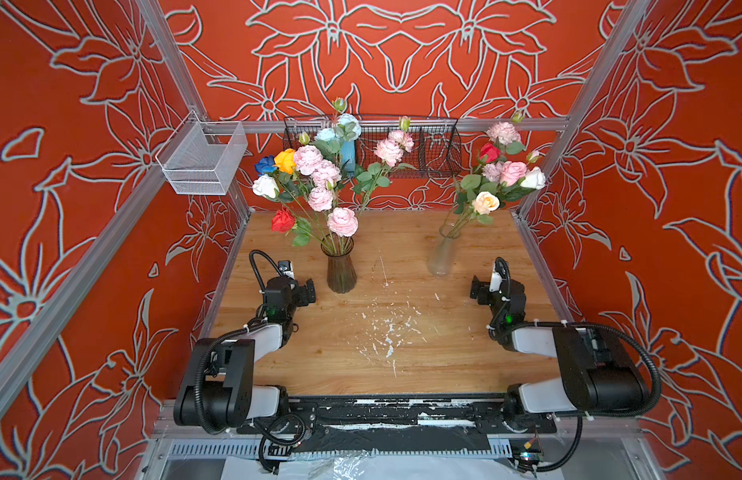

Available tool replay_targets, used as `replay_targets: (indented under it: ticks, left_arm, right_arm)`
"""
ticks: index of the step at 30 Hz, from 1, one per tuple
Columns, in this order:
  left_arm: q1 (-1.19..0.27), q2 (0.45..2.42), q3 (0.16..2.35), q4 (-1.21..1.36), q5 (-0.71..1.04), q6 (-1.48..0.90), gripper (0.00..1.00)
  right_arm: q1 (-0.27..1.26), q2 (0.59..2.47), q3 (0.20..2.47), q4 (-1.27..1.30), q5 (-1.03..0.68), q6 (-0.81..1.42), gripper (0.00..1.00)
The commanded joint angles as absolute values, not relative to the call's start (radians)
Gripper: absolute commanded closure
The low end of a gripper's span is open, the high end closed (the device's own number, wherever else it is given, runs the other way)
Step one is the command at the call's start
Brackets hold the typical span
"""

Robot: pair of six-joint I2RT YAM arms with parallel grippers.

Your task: Arrange the flowers into the vase

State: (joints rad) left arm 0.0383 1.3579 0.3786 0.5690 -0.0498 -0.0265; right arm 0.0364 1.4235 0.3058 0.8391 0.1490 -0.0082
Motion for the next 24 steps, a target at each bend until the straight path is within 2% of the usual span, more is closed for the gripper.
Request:
replay_targets:
  ticks: [1,24]
  left_arm:
    - [0.040,1.354,0.379,0.563,-0.031,-0.031,0.03]
    - [0.041,1.352,0.377,0.564,-0.032,-0.031,0.03]
  right_arm:
    - [0.041,1.423,0.304,0.850,0.161,0.012,0.03]
    - [0.041,1.408,0.312,0.807,0.161,0.012,0.03]
